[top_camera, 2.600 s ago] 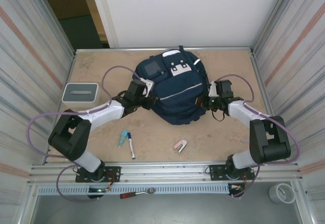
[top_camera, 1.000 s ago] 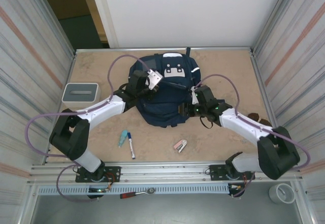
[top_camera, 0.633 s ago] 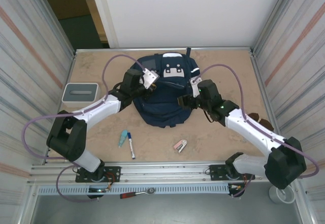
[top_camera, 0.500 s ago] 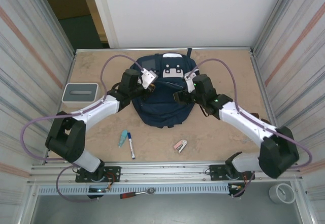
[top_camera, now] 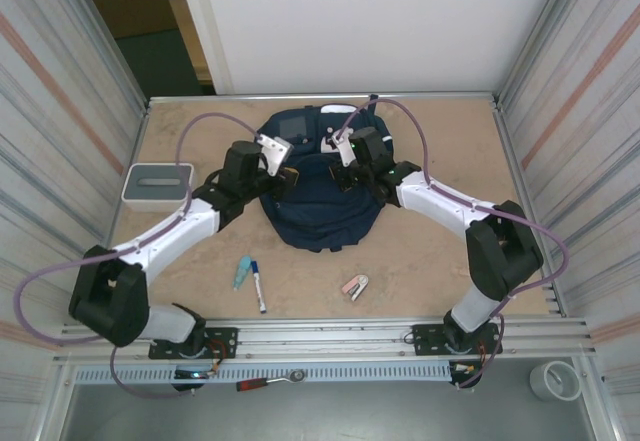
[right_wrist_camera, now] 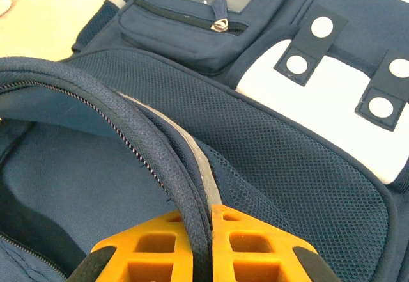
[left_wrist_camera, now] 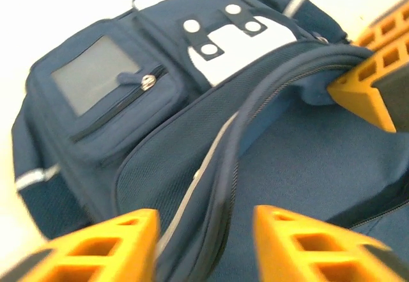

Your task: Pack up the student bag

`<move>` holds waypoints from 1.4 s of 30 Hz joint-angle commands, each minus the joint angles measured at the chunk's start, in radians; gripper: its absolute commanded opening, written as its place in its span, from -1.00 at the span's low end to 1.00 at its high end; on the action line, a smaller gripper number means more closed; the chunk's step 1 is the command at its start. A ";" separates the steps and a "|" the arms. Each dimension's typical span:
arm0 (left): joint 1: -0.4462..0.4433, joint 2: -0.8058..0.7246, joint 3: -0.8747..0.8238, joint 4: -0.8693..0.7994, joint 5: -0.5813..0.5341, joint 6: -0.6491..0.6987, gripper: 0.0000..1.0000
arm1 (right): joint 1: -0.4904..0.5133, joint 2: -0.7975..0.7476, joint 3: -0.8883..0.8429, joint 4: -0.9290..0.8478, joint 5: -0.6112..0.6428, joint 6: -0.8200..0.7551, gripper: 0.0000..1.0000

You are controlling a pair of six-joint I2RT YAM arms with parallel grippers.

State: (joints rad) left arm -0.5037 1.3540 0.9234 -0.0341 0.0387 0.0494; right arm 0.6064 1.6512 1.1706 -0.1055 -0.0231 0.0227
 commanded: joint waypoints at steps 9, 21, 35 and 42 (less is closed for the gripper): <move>0.008 -0.316 -0.231 -0.384 -0.163 -0.396 0.43 | -0.011 0.001 0.017 0.002 -0.002 0.063 -1.00; -0.063 -0.394 -0.308 -0.659 -0.315 -0.617 0.49 | -0.013 0.022 -0.003 0.032 -0.034 0.083 -1.00; -0.096 -0.407 -0.380 -0.711 -0.245 -0.701 0.47 | -0.025 0.012 -0.020 0.049 -0.046 0.091 -1.00; -0.096 -0.316 -0.366 -0.693 -0.213 -0.683 0.31 | -0.030 0.014 -0.035 0.059 -0.052 0.100 -1.00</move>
State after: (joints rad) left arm -0.5915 1.0195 0.5499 -0.7280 -0.1932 -0.6262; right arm 0.5854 1.6638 1.1564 -0.0780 -0.0608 0.0795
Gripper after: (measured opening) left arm 0.661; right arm 0.087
